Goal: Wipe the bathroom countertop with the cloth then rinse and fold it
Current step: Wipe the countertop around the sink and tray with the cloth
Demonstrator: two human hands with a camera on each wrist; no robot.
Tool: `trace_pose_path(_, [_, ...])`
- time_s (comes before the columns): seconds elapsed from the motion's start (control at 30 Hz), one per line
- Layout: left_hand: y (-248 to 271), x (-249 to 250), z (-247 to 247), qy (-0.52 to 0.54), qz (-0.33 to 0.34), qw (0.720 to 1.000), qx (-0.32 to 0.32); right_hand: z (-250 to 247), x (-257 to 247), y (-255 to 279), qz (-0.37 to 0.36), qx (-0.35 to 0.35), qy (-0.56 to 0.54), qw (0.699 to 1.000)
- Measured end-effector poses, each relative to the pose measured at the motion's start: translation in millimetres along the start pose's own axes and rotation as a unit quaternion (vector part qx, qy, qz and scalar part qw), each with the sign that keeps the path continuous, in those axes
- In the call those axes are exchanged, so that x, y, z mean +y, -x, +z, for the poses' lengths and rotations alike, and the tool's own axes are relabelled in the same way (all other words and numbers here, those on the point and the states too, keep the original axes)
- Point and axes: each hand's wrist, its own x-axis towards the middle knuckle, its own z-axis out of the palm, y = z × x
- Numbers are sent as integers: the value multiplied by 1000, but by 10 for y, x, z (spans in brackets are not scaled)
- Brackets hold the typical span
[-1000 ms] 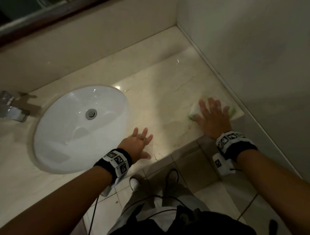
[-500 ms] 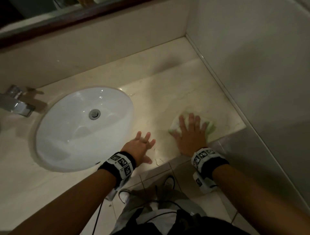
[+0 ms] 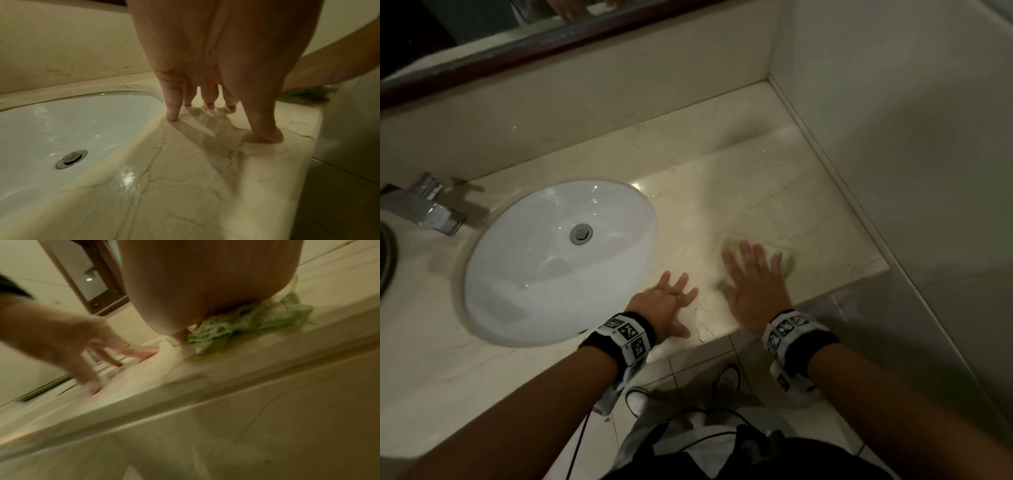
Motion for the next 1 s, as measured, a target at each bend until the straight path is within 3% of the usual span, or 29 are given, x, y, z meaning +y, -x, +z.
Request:
trace_pose_path(0.2, [20, 30, -26, -6, -5, 1000, -4, -340, 975, -293, 137, -54, 16, 989])
trace_pose_path(0.3, [5, 45, -67, -13, -8, 1000, -9, -404, 1148, -335, 153, -75, 17, 985])
trace_pose_path(0.53, [5, 52, -64, -8, -10, 1000, -13, -285, 668, -302, 211, -53, -24, 976])
trace_pose_path(0.7, [-4, 23, -71, -26, 8, 1000, -9, -20, 135, -88, 139, 34, -24, 989])
trace_pose_path(0.87, [-5, 0, -43, -43, 24, 999, 17, 197, -336, 118, 80, 6, -13, 997])
trace_pose_path(1.0, [5, -23, -20, -43, 35, 998, 21, 234, -420, 148, 96, 5, -12, 995])
